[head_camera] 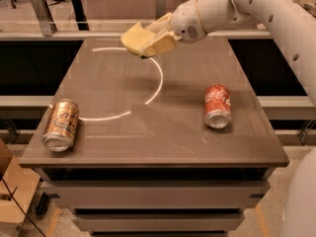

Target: Move sponge near orange can

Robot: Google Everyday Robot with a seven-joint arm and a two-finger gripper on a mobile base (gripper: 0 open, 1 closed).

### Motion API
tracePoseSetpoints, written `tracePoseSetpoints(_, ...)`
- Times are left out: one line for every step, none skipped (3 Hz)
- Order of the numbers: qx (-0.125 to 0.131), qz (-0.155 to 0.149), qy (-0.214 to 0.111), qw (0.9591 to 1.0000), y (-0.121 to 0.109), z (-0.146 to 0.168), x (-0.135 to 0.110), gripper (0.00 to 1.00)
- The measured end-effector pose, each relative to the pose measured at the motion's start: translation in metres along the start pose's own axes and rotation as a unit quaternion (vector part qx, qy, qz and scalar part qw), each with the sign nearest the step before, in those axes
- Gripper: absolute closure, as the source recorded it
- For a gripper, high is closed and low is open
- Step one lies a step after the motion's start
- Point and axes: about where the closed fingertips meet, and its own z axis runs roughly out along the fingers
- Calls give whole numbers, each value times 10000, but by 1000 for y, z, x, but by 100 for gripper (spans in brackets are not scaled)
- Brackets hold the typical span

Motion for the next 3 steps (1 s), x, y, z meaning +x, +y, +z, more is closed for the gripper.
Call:
tracePoseSetpoints(-763,-109,210,9968,47,21,3,100)
tracePoseSetpoints(-1448,-110,252,9891,93,45,6,88)
tracePoseSetpoints(-1978,-45,144,9801,132,65,6,70)
